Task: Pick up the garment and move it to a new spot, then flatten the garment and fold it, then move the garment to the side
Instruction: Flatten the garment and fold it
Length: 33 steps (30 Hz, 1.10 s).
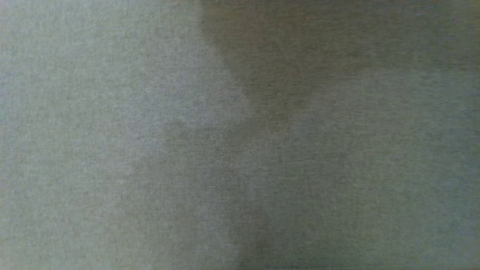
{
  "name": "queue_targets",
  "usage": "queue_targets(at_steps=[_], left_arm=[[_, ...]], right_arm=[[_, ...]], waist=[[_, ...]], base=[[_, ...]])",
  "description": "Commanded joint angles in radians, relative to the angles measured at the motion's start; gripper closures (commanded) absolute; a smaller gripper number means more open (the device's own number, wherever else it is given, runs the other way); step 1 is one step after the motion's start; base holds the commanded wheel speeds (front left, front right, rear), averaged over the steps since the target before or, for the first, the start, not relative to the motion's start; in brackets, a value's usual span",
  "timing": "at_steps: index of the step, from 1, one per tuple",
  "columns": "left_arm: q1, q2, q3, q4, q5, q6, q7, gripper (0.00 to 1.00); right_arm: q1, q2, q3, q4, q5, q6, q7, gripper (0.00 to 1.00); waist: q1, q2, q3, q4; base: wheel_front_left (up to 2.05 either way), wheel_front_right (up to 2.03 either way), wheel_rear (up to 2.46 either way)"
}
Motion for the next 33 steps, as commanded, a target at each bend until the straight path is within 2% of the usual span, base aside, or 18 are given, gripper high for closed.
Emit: queue_targets(at_steps=[1,7,12,20,25,26,29,33], left_arm=[[-0.021,0.031,0.047,-0.014,-0.007,0.004,-0.003,1.00],[0.125,0.064,0.074,-0.135,-0.015,-0.002,-0.005,1.00],[0.371,0.104,0.107,-0.267,-0.024,0.021,-0.005,1.00],[0.845,0.185,0.151,-0.441,-0.058,0.071,-0.005,1.00],[1.123,0.225,0.165,-0.533,-0.102,0.117,-0.005,1.00],[1.221,0.229,0.167,-0.567,-0.121,0.141,-0.005,1.00],[1.352,0.236,0.158,-0.607,-0.135,0.172,-0.005,1.00],[1.493,0.238,0.135,-0.645,-0.154,0.195,-0.005,1.00]], right_arm=[[-0.003,-0.011,-0.002,-0.015,-0.008,-0.001,-0.003,1.00],[0.058,-0.016,0.019,-0.006,0.002,-0.001,-0.005,1.00],[0.195,-0.014,0.008,-0.003,0.033,-0.001,-0.005,1.00],[0.557,-0.017,-0.059,-0.083,0.116,-0.001,-0.006,1.00],[0.799,-0.012,-0.088,-0.150,0.142,-0.001,-0.006,1.00],[0.882,-0.006,-0.102,-0.172,0.148,-0.001,-0.006,1.00],[0.989,0.005,-0.126,-0.204,0.157,-0.001,-0.006,1.00],[1.111,0.009,-0.141,-0.249,0.169,-0.001,-0.006,1.00]], waist=[[-0.0004,0.0000,0.033,0.030],[-0.0004,0.0000,0.063,0.055],[-0.0004,0.0000,0.048,0.072],[-0.0004,0.0000,-0.054,0.058],[-0.0004,0.0000,-0.116,0.031],[-0.0004,0.0000,-0.137,0.020],[-0.0004,0.0000,-0.160,0.004],[-0.0004,0.0000,-0.178,-0.011]], base=[[0.00,0.00,0.00],[0.00,0.00,0.00],[0.00,0.00,0.00],[0.00,0.00,0.00],[0.00,0.00,0.00],[0.00,0.00,0.00],[0.00,0.00,0.00],[0.00,0.00,0.00]])
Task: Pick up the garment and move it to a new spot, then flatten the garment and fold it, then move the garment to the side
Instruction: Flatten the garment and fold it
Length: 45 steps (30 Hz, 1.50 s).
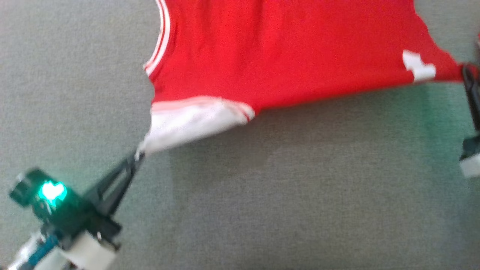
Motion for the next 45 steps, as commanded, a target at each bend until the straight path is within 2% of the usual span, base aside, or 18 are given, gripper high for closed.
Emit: queue_targets(at_steps=[1,6,13,17,26,32,37,38,39,40,41,42,45], left_arm=[[0.010,0.057,0.039,-0.030,-0.013,0.013,-0.001,1.00],[0.100,0.080,0.020,-0.069,-0.013,0.024,-0.001,1.00],[-0.004,0.077,0.039,-0.062,0.037,0.003,0.006,1.00],[-0.155,0.059,0.054,-0.011,0.105,-0.040,0.019,1.00],[-0.507,-0.027,0.051,0.190,0.233,-0.163,0.029,1.00],[-0.667,-0.082,0.026,0.325,0.287,-0.204,0.015,1.00],[-0.739,-0.115,0.003,0.438,0.306,-0.218,0.006,1.00],[-0.747,-0.124,0.000,0.460,0.303,-0.220,0.004,0.85],[-0.754,-0.134,-0.001,0.481,0.299,-0.221,0.003,0.54],[-0.759,-0.144,-0.004,0.501,0.294,-0.223,0.002,0.00],[-0.760,-0.155,-0.004,0.521,0.287,-0.224,0.001,0.00],[-0.761,-0.166,-0.003,0.539,0.280,-0.223,0.001,0.00],[-0.732,-0.203,0.017,0.573,0.243,-0.200,0.000,0.00]], right_arm=[[0.050,-0.029,-0.012,-0.036,0.011,-0.001,-0.005,1.00],[0.167,-0.025,-0.045,-0.089,0.011,-0.001,-0.005,1.00],[0.148,0.005,-0.057,-0.087,0.010,-0.001,-0.005,1.00],[0.090,0.018,-0.049,-0.057,0.011,-0.001,-0.001,1.00],[-0.088,0.025,0.009,0.040,0.016,-0.001,0.006,1.00],[-0.187,0.035,0.050,0.102,0.006,-0.001,0.003,1.00],[-0.250,0.051,0.080,0.143,0.004,-0.001,-0.001,1.00],[-0.261,0.054,0.086,0.150,0.004,-0.001,-0.002,1.00],[-0.271,0.056,0.094,0.157,0.004,-0.001,-0.002,1.00],[-0.281,0.059,0.099,0.164,0.004,-0.001,-0.003,0.76],[-0.291,0.063,0.101,0.171,0.006,-0.001,-0.003,0.31],[-0.301,0.069,0.099,0.179,0.005,-0.001,-0.004,0.00],[-0.323,0.094,0.072,0.178,-0.014,-0.001,-0.005,0.00]], waist=[[0.0003,-0.0001,-0.011,-0.009],[0.0003,-0.0001,-0.020,-0.013],[0.0003,-0.0001,0.004,-0.006],[0.0003,-0.0001,0.031,0.000],[0.0003,-0.0001,0.108,-0.002],[0.0003,-0.0001,0.150,-0.011],[0.0003,-0.0001,0.176,-0.018],[0.0003,-0.0001,0.180,-0.018],[0.0003,-0.0001,0.184,-0.018],[0.0003,-0.0001,0.187,-0.018],[0.0003,-0.0001,0.189,-0.018],[0.0003,-0.0001,0.190,-0.017],[0.0003,-0.0001,0.183,-0.018]], base=[[0.00,0.00,0.00],[0.00,0.00,0.00],[0.00,0.00,0.00],[0.00,0.00,0.00],[0.00,0.00,0.00],[0.00,0.00,0.00],[0.00,0.00,0.00],[0.00,0.00,0.00],[0.00,0.00,0.00],[0.00,0.00,0.00],[0.00,0.00,0.00],[0.00,0.00,0.00],[0.00,0.00,0.00]])
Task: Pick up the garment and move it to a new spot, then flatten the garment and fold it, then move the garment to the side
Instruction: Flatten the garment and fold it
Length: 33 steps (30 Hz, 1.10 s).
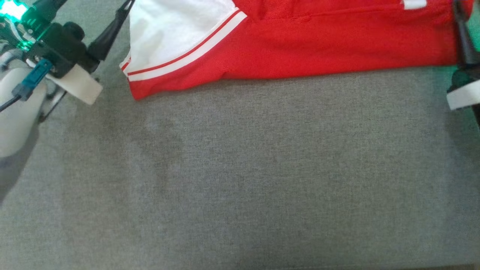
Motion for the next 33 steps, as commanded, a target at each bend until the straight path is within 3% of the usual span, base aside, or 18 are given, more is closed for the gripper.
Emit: queue_targets(at_steps=[1,8,17,26,29,30,33], left_arm=[[0.007,0.023,0.071,-0.018,-0.034,0.031,-0.004,0.00],[0.277,-0.070,0.173,-0.125,-0.209,0.127,-0.005,0.00],[0.505,-0.148,0.238,-0.191,-0.324,0.175,-0.005,0.00],[0.535,-0.194,0.272,-0.091,-0.378,0.171,-0.005,0.00],[0.527,-0.206,0.260,-0.053,-0.386,0.150,0.005,0.00],[0.526,-0.208,0.252,-0.043,-0.388,0.139,0.011,0.04],[0.521,-0.212,0.228,-0.020,-0.390,0.107,0.027,0.89]], right_arm=[[0.005,-0.002,-0.015,-0.036,-0.015,-0.001,-0.010,0.00],[0.075,0.062,-0.101,-0.097,-0.057,-0.001,-0.011,0.00],[0.149,0.104,-0.138,-0.117,-0.071,-0.001,-0.011,0.00],[0.176,0.113,-0.150,-0.114,-0.068,-0.001,-0.011,0.00],[0.178,0.112,-0.147,-0.108,-0.066,-0.001,-0.011,0.00],[0.179,0.112,-0.146,-0.106,-0.065,-0.001,-0.011,0.00],[0.182,0.113,-0.146,-0.084,-0.056,-0.001,-0.011,0.00]], waist=[[-0.0002,0.0000,-0.010,-0.001],[-0.0002,0.0000,-0.061,0.005],[-0.0002,0.0000,-0.095,0.002],[-0.0002,0.0000,-0.103,-0.005],[-0.0002,0.0000,-0.105,-0.009],[-0.0002,0.0000,-0.106,-0.010],[-0.0002,0.0000,-0.111,-0.009]], base=[[0.00,0.00,0.00],[0.00,0.00,0.00],[0.00,0.00,0.00],[0.00,0.00,0.00],[0.00,0.00,0.00],[0.00,0.00,0.00],[0.00,0.00,0.00]])
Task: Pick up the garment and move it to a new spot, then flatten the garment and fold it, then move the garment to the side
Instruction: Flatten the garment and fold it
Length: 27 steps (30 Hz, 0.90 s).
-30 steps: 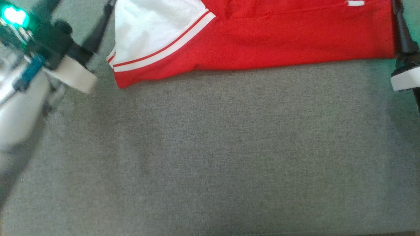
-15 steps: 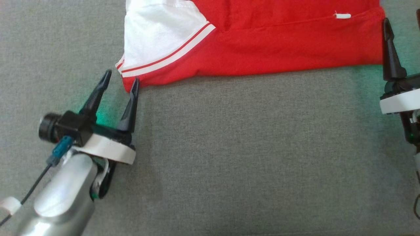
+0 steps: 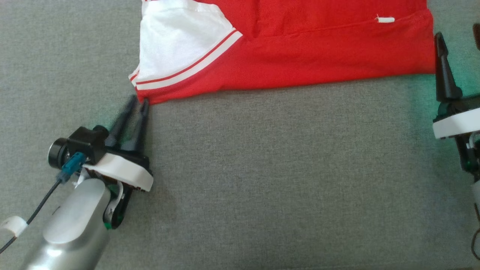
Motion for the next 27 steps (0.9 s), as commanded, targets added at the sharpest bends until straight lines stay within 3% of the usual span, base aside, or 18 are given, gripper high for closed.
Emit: queue_targets(at_steps=[1,15,16,18,27], left_arm=[[-0.012,0.018,0.012,0.008,-0.005,-0.015,0.007,1.00],[-0.034,0.045,0.006,-0.042,0.074,-0.019,-0.023,1.00],[-0.032,0.047,0.007,-0.048,0.080,-0.017,-0.024,1.00],[-0.024,0.049,0.013,-0.062,0.089,-0.015,-0.026,1.00],[0.037,0.065,0.024,-0.099,0.100,-0.006,-0.027,1.00]], right_arm=[[0.025,-0.009,0.006,-0.003,0.013,-0.001,-0.006,0.00],[-0.037,-0.003,0.083,0.274,0.140,-0.001,0.074,0.00],[-0.041,-0.005,0.094,0.282,0.152,-0.001,0.083,0.15],[-0.047,-0.019,0.120,0.301,0.189,-0.001,0.097,1.00],[-0.005,-0.089,0.172,0.277,0.252,-0.001,0.074,1.00]], waist=[[0.0001,-0.0001,-0.005,0.002],[0.0001,-0.0001,-0.018,0.036],[0.0001,-0.0001,-0.018,0.038],[0.0001,-0.0001,-0.025,0.046],[0.0001,-0.0001,-0.074,0.046]], base=[[0.00,0.00,0.00],[0.00,0.00,0.00],[0.00,0.00,0.00],[0.00,0.00,0.00],[0.00,0.00,0.00]])
